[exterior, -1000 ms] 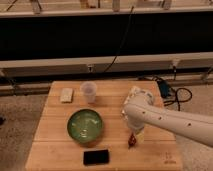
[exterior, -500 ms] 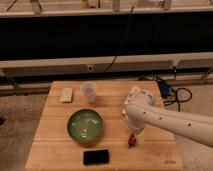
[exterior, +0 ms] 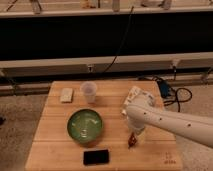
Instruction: Place the pepper in the ceramic bowl
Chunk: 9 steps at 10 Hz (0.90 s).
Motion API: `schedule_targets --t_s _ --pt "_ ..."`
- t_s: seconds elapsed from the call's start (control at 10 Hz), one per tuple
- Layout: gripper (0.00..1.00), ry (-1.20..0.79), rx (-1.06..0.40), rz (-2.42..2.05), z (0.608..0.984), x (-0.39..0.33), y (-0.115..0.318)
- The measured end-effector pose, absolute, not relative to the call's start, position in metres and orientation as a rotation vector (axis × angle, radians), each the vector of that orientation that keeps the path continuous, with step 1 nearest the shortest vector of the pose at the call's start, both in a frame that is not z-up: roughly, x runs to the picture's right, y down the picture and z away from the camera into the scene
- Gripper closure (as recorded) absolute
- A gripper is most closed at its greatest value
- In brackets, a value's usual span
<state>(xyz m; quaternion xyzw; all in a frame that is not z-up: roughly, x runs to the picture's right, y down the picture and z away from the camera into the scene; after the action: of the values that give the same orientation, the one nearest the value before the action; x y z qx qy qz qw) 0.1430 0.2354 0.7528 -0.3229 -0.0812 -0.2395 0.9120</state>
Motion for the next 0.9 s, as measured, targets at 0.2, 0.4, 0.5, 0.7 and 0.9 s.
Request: schedule_targets --t_s 0.2,0.4,0.5,0.7,0.9 --pt "0.20 -0.173 -0.672 -0.510 0.755 0.143 0.238" --pt "0.20 -0.176 -0.676 -0.509 0.757 0.151 0.241" --pt "0.20 -0.177 -0.676 -0.507 0.757 0.151 0.241" --pt "0.20 -0.180 -0.672 -0.494 0.759 0.149 0.241" --pt "0.20 -0.191 -0.678 -0.529 0.761 0.149 0.243"
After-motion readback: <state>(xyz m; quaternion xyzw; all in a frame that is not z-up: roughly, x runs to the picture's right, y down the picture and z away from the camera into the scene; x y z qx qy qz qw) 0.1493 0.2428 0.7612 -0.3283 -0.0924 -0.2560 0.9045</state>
